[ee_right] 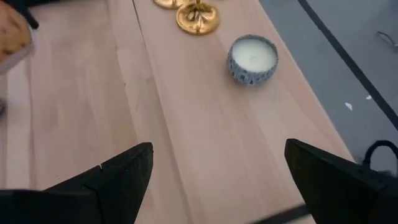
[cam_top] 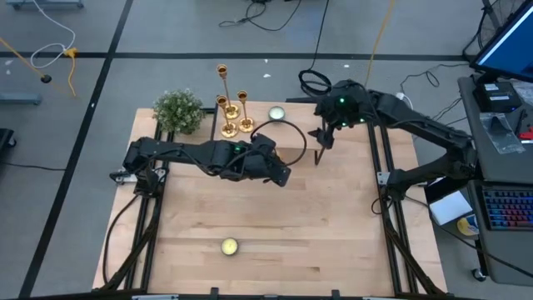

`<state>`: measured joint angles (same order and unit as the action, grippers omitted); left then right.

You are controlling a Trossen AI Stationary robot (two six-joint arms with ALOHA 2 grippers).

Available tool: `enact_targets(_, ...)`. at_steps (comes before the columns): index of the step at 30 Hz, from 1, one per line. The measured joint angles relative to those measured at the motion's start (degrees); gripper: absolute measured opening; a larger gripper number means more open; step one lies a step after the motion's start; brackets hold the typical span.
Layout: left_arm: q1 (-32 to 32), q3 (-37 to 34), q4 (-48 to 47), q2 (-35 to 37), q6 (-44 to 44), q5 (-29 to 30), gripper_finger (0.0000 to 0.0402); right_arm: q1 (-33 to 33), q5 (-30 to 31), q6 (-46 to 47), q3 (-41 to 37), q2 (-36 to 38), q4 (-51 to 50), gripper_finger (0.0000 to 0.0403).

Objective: Pick & Place candle stick holders
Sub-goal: Put the orange scented candle on the shelf

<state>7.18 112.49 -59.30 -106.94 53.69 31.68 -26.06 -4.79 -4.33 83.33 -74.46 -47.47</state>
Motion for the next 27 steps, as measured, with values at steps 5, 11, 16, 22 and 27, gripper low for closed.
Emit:
enact_targets(5,0.43,0.00,-0.03,0.00,-2.89,1.58,0.0298,0.00,-0.01,0.63,-4.36,0.09,11.30,0.0357)
enact_targets(11,0.57,0.00,-0.03,0.00,-5.19,3.00,0.0298,-0.02,-0.01,8.76,-5.56,0.09,19.09,0.0357)
enact_targets(16,0.85,0.00,-0.08,0.00,-7.57,4.03,0.0298,-0.02,-0.72,12.49,-5.59,0.07,20.19,0.0357)
enact_targets(22,1.64,0.00,-0.07,0.00,-12.94,6.26,0.0298,0.69,-15.58,3.72,-5.59,0.09,17.71,0.0357)
enact_targets(27,1.92,0.00,-0.05,0.00,-15.66,6.96,0.0298,3.60,-16.19,-7.71,-5.59,0.08,19.82,0.0357)
